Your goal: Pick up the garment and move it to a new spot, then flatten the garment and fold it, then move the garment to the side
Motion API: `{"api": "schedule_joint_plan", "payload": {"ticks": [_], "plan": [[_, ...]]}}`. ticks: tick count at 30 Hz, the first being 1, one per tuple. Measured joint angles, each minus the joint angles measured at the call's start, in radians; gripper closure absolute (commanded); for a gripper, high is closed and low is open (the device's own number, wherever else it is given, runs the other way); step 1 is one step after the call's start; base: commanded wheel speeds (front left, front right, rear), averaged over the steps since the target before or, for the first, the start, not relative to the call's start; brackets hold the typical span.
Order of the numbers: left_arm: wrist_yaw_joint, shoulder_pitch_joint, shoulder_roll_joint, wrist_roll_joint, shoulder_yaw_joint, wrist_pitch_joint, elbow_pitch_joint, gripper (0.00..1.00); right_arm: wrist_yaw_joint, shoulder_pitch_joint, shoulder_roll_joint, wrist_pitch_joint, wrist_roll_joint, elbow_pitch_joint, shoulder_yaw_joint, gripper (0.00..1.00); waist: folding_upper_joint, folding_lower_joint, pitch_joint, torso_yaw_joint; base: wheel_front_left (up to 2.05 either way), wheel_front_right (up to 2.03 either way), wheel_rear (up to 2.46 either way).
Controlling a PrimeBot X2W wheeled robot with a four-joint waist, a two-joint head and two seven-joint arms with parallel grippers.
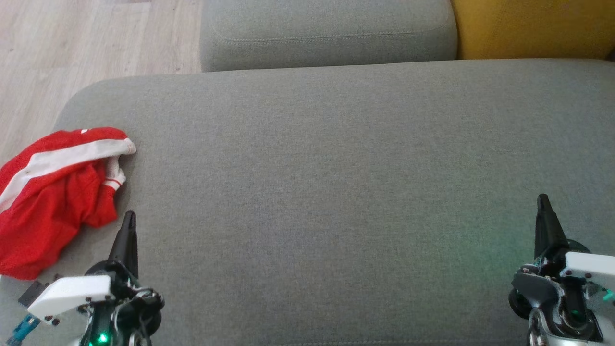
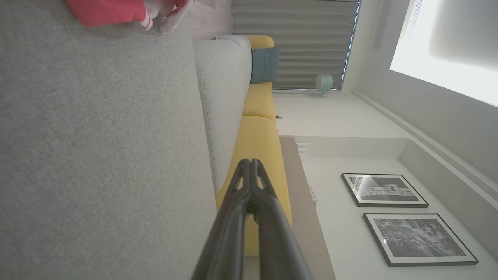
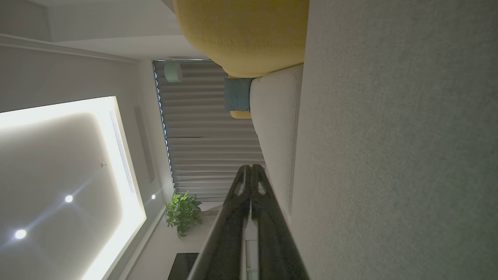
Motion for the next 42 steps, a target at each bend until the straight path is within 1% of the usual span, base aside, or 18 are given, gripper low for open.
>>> {"api": "schedule_joint_plan", "payload": {"ticks": [3,4,9,13,19,31,42], "plan": [[0.000,0.001,-0.001,0.000,0.000,-0.001,0.005,1.00,0.000,0.000,0.000,0.000,0.000,0.005,0.000,1.00,0.0000,0.0000,0.000,0.000,0.00,0.00,0.00],[0.001,0.006,-0.003,0.000,-0.002,-0.001,0.017,0.00,0.000,0.002,0.001,0.000,0.000,0.019,0.001,0.00,0.0000,0.0000,0.000,0.000,0.00,0.00,0.00],[0.002,0.074,-0.013,0.000,-0.003,-0.002,0.099,0.00,0.000,0.061,0.005,-0.001,0.000,0.097,0.002,0.00,0.0000,0.0000,0.001,0.000,0.00,0.00,0.00],[0.002,0.086,-0.014,0.006,-0.003,-0.012,0.109,0.00,0.000,0.074,0.006,-0.006,-0.002,0.100,0.006,0.00,0.0000,0.0000,0.001,0.000,0.00,0.00,0.00],[0.002,0.079,-0.014,0.055,-0.003,-0.029,0.107,0.00,0.000,0.071,0.005,-0.021,-0.030,0.096,0.032,0.00,0.0000,0.0000,0.001,0.000,0.00,0.00,0.00],[0.010,0.074,-0.014,0.189,-0.004,-0.059,0.095,0.00,0.000,0.063,0.002,-0.058,-0.150,0.096,0.060,0.00,0.0000,0.0000,0.000,-0.003,0.00,0.00,0.00],[0.028,0.065,-0.014,0.340,-0.024,-0.091,0.082,0.00,0.000,0.047,0.001,-0.090,-0.299,0.104,0.083,0.00,0.0000,0.0000,0.000,-0.007,0.00,0.00,0.00]]}}
